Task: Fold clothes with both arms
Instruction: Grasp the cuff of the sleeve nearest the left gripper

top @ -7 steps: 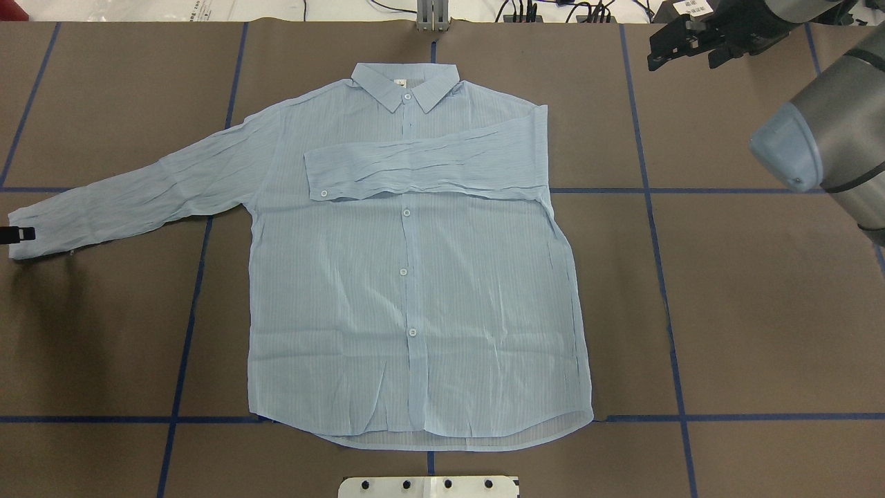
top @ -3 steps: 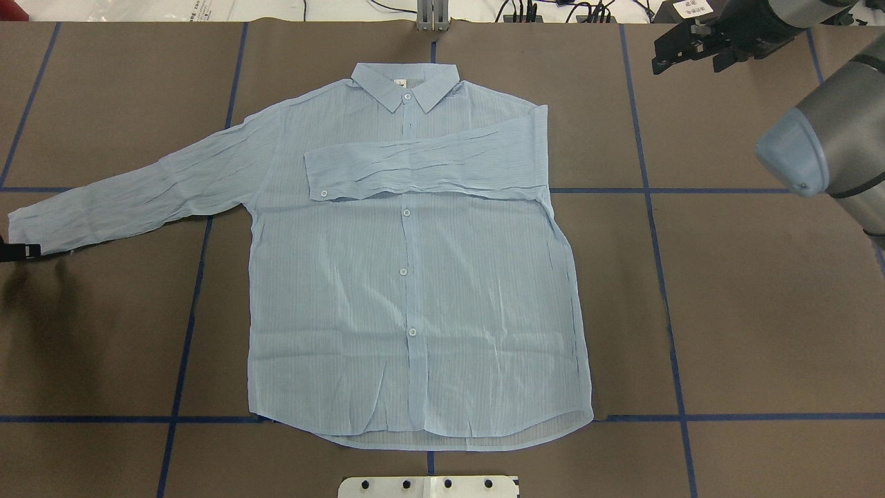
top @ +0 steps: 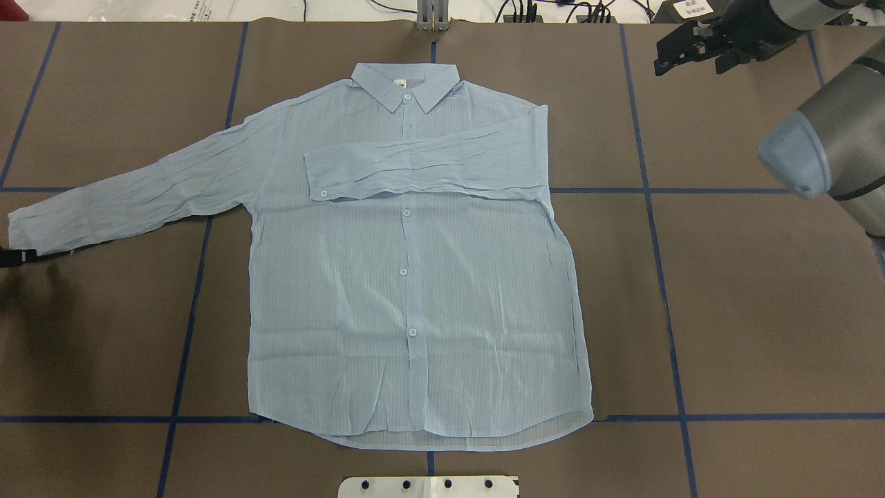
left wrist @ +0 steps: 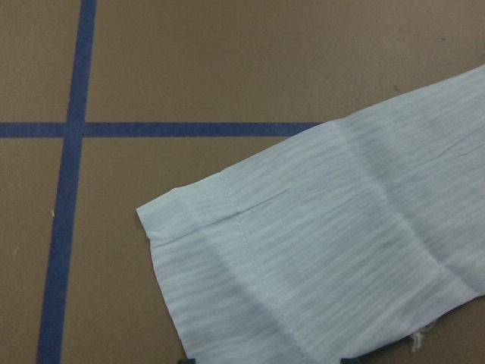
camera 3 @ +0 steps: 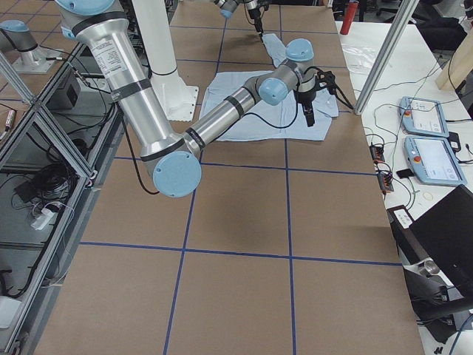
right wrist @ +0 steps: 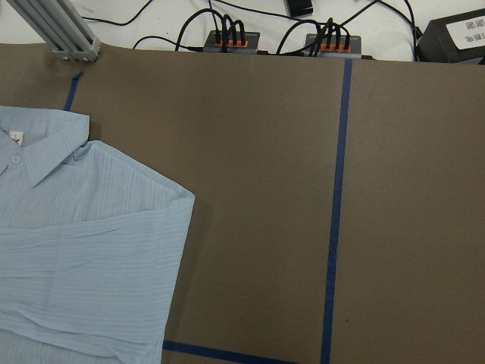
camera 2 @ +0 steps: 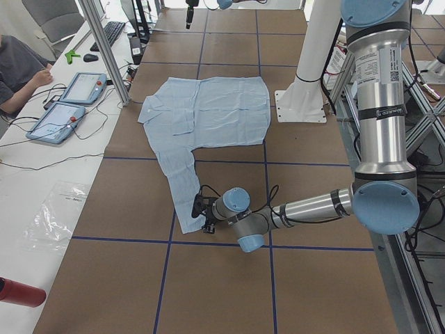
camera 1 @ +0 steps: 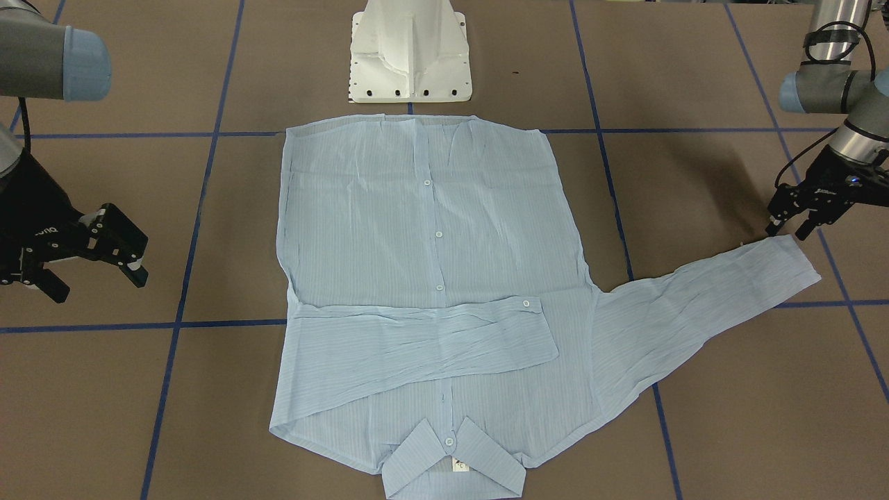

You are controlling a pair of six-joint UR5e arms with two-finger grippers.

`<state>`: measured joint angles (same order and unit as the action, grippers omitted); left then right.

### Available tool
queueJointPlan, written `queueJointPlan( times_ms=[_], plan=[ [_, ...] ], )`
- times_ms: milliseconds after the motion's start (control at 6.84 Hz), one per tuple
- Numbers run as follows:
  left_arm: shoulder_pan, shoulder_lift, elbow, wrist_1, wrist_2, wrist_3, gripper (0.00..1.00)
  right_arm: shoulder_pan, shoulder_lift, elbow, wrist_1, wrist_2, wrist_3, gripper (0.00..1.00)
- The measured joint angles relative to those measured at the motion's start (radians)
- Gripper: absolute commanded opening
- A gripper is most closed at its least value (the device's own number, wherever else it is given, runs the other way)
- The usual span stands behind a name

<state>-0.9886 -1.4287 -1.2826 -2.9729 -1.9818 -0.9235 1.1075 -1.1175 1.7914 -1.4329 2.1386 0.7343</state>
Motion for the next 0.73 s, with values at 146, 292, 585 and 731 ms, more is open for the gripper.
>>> queueJointPlan(
  times_ms=[146, 292, 585, 731],
  plan=[
    [0.000, 0.000, 0.000, 0.000, 0.001, 0.000, 0.38, 0.000, -0.001, 0.000, 0.000, 0.000, -0.001, 1.00],
    [0.001, 0.000, 0.000, 0.000, 0.004, 0.000, 0.30, 0.000, -0.003, -0.001, 0.000, 0.000, -0.003, 1.00],
    [0.000, 0.000, 0.000, 0.000, 0.013, 0.000, 0.27, 0.000, -0.008, -0.001, 0.000, 0.000, -0.008, 1.00],
    [0.000, 0.000, 0.000, 0.000, 0.017, 0.001, 0.12, 0.000, -0.009, -0.001, 0.000, 0.000, -0.008, 1.00]
  ],
)
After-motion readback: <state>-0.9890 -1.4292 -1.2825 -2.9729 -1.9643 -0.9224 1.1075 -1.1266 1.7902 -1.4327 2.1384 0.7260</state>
